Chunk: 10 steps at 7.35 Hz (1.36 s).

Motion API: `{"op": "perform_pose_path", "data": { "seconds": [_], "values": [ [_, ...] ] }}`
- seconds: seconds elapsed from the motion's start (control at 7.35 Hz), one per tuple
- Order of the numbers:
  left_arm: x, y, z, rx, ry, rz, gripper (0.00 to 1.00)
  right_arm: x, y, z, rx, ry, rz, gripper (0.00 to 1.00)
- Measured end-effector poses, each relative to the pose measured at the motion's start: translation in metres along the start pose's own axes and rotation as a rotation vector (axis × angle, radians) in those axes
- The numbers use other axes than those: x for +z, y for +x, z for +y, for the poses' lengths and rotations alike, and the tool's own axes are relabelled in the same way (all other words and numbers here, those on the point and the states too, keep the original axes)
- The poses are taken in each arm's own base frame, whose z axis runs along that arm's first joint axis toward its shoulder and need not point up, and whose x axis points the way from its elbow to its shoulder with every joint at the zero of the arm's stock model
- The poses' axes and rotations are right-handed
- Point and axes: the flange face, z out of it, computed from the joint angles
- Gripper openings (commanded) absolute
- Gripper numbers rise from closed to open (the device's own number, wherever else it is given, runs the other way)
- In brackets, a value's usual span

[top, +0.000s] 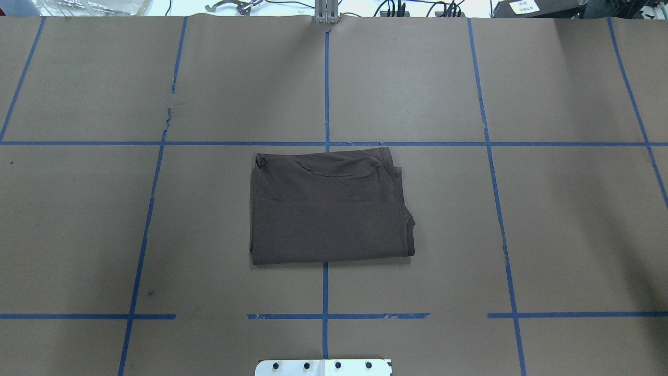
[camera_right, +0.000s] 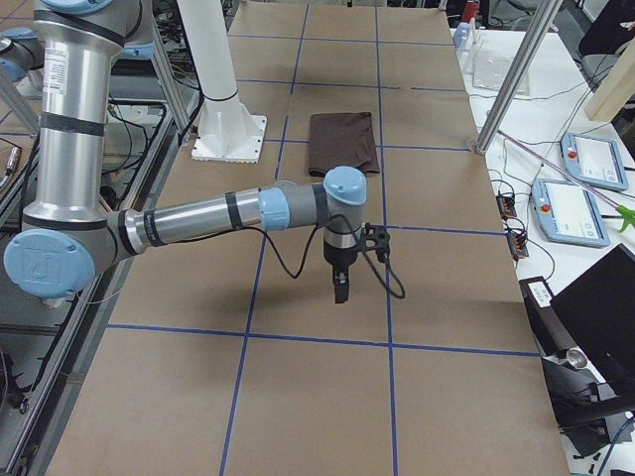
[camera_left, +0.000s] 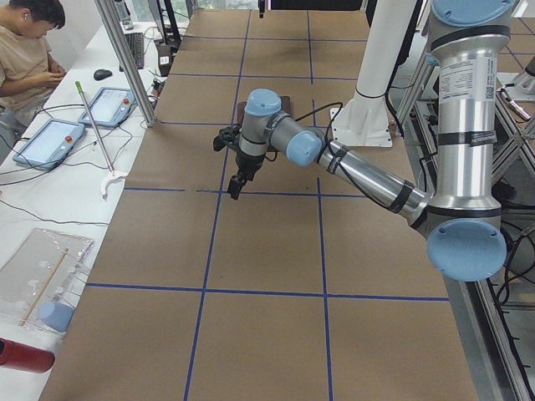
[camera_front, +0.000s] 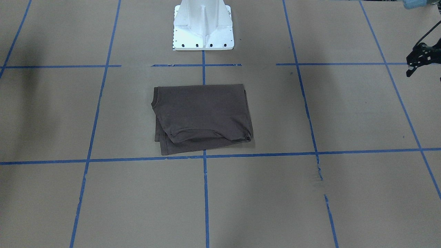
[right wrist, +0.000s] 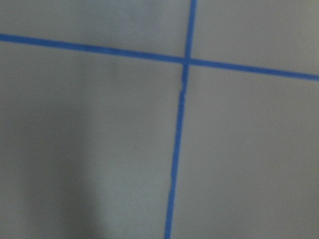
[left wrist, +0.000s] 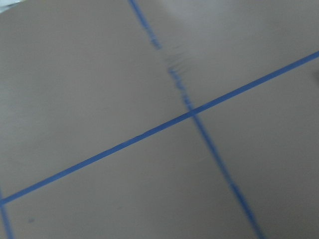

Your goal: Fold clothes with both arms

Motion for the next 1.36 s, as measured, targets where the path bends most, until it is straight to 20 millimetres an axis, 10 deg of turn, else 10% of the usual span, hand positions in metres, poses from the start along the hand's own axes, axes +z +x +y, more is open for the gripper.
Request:
{"op": "perform_pose_path", "data": {
  "seconds": [0.54, 1.36],
  "values": [
    [0.017, -0.097, 0.06, -0.031, -0.065, 0.035, 1.0, 0.012, 0.083, 0.093, 0.131, -0.024, -0.119, 1.0],
    [0.022, -0.124, 0.093, -0.099, -0.124, 0.04, 1.0, -0.004, 0.072, 0.061, 0.139, 0.013, -0.12, 1.0]
  ]
}}
